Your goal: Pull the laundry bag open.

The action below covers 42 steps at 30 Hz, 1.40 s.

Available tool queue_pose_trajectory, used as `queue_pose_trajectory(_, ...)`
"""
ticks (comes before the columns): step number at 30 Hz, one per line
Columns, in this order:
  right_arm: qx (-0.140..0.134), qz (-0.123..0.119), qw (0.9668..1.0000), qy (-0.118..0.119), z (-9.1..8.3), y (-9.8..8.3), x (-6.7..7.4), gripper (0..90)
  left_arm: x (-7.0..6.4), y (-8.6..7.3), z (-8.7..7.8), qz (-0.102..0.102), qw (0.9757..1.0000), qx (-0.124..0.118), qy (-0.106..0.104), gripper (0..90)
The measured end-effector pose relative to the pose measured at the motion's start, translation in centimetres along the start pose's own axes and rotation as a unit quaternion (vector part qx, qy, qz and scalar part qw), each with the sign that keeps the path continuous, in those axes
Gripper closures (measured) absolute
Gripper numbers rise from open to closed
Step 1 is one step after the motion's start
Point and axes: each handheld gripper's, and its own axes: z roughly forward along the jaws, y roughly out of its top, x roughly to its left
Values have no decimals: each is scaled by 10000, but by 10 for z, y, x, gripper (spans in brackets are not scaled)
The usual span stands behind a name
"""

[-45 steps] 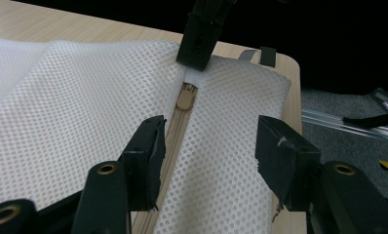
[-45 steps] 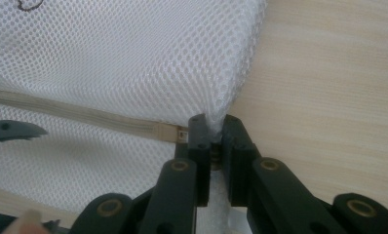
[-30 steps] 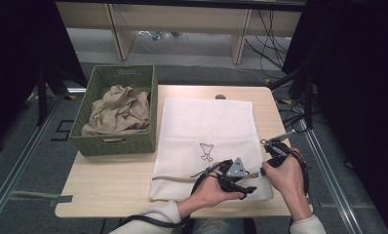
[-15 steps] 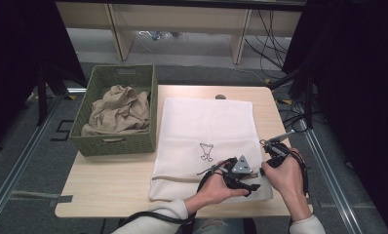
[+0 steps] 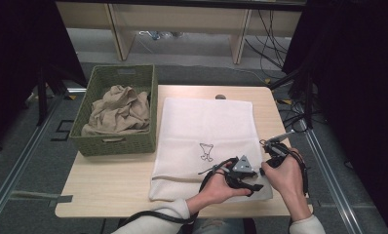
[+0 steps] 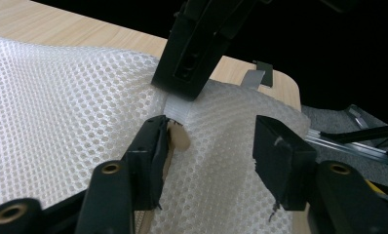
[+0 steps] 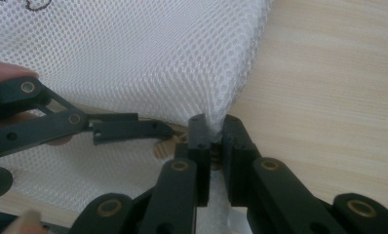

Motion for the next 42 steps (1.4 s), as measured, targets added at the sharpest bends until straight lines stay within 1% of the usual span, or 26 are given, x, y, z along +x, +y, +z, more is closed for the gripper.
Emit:
queue_pose_trajectory(2,-29,-53,10000,25,1,0,-1,847,1,0,0,-44,10000,8,22,519)
queue_pose_trajectory(3,18,74,10000,7,0,0,1,847,2,-1,1,-118,9999,0,24,531)
queue_pose_trajectory(5,34,123,9999,1,-1,0,2,847,4,-2,3,-125,9999,-11,33,568)
queue_pose_trajectory(8,11,58,10000,-18,0,0,1,847,5,-2,3,-196,9998,-15,71,622)
queue_pose_trajectory(9,36,93,9999,-12,-1,0,2,847,5,-2,3,-196,9998,-15,71,641)
queue_pose_trajectory(10,36,93,9999,-12,-1,0,2,847,5,-2,3,-261,9996,-36,58,641)
queue_pose_trajectory(11,39,106,9999,-10,-1,0,2,847,7,-1,2,-313,9995,-19,90,677)
queue_pose_trajectory(12,25,88,10000,-11,-1,0,2,847,8,-1,2,-361,9993,17,55,690)
queue_pose_trajectory(13,36,101,9999,-7,-1,0,2,847,8,-1,2,-406,9991,-1,137,704)
queue_pose_trajectory(15,49,88,9999,20,-1,0,2,847,8,-1,2,-458,9988,3,165,710)
queue_pose_trajectory(16,22,94,10000,10,-1,0,2,847,8,0,2,-460,9988,11,149,714)
queue_pose_trajectory(17,-24,-18,10000,5,1,0,1,847,8,0,1,-470,9988,49,148,731)
queue_pose_trajectory(20,-8,-37,10000,-4,1,0,1,847,9,0,1,-446,9988,92,186,777)
queue_pose_trajectory(21,-14,-53,10000,3,1,0,0,847,10,0,0,-426,9988,158,164,777)
queue_pose_trajectory(22,76,79,9999,15,0,0,2,847,9,0,1,-449,9987,138,212,790)
queue_pose_trajectory(23,90,109,9999,1,0,0,3,847,9,1,1,-455,9985,138,273,801)
queue_pose_trajectory(26,84,96,9999,3,0,0,3,847,9,1,1,-434,9986,180,247,825)
queue_pose_trajectory(29,76,89,9999,5,0,0,3,847,9,1,1,-403,9985,206,296,839)
queue_pose_trajectory(30,35,146,9999,1,0,0,3,847,9,1,0,-401,9987,193,254,855)
queue_pose_trajectory(31,2,88,10000,8,0,0,2,847,9,1,0,-400,9986,206,282,858)
queue_pose_trajectory(32,-2,93,10000,5,0,0,2,847,9,1,0,-400,9986,206,282,859)
queue_pose_trajectory(33,20,131,9999,17,0,0,3,847,8,1,0,-321,9986,231,363,860)
queue_pose_trajectory(37,55,94,9999,13,0,0,2,847,7,2,0,-303,9987,238,327,862)
queue_pose_trajectory(40,22,114,9999,65,0,0,2,847,9,2,-2,-320,9989,283,173,863)
queue_pose_trajectory(41,115,344,9993,50,-2,0,5,847,9,2,-3,-369,9983,259,364,863)
queue_pose_trajectory(42,102,306,9995,63,-2,0,4,847,9,2,-4,-399,9982,263,350,864)
